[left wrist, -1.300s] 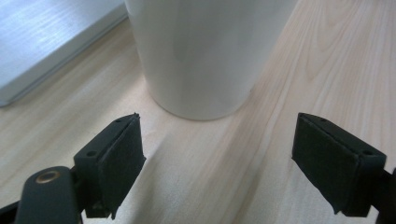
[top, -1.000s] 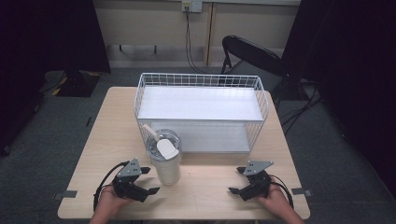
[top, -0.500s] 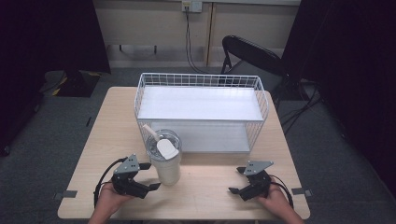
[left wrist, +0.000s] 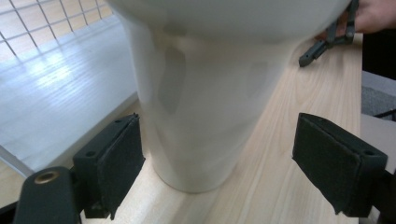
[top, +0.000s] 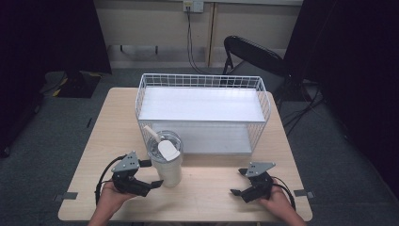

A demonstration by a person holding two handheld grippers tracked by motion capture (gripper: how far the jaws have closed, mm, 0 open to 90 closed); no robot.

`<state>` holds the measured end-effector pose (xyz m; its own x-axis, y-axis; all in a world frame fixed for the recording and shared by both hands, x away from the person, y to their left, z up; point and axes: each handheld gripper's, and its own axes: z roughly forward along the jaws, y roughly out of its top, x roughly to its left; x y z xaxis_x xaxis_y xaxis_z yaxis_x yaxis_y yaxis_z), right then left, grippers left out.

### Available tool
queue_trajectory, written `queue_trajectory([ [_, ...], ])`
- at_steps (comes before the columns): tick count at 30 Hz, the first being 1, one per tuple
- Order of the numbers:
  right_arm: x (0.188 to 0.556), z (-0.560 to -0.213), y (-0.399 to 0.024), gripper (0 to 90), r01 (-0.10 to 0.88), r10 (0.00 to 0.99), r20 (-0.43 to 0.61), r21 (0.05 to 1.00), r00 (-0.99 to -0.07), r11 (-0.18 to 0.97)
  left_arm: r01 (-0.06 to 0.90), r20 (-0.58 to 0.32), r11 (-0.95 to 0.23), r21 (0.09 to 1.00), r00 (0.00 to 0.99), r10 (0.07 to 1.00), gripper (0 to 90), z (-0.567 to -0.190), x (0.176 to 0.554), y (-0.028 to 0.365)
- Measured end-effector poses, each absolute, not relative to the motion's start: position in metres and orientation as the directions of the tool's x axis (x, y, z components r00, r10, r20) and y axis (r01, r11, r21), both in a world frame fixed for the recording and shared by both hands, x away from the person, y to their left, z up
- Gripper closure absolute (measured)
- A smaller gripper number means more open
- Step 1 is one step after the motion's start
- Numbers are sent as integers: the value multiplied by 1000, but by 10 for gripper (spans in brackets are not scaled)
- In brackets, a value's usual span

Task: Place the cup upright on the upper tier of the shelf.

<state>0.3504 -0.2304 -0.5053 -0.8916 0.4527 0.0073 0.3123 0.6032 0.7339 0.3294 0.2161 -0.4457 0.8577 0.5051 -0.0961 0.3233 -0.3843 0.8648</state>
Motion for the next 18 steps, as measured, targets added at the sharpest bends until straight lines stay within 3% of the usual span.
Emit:
queue_trajectory([
  [11, 350, -505, -230, 131, 313, 455, 7, 734, -891, 603, 310, -88, -338, 888, 839, 537, 154, -443, 338, 199],
  [18, 350, -505, -230, 131, 313, 455, 7, 734, -891, 603, 274, -92, -263, 925, 833, 545, 79, -452, 346, 185],
])
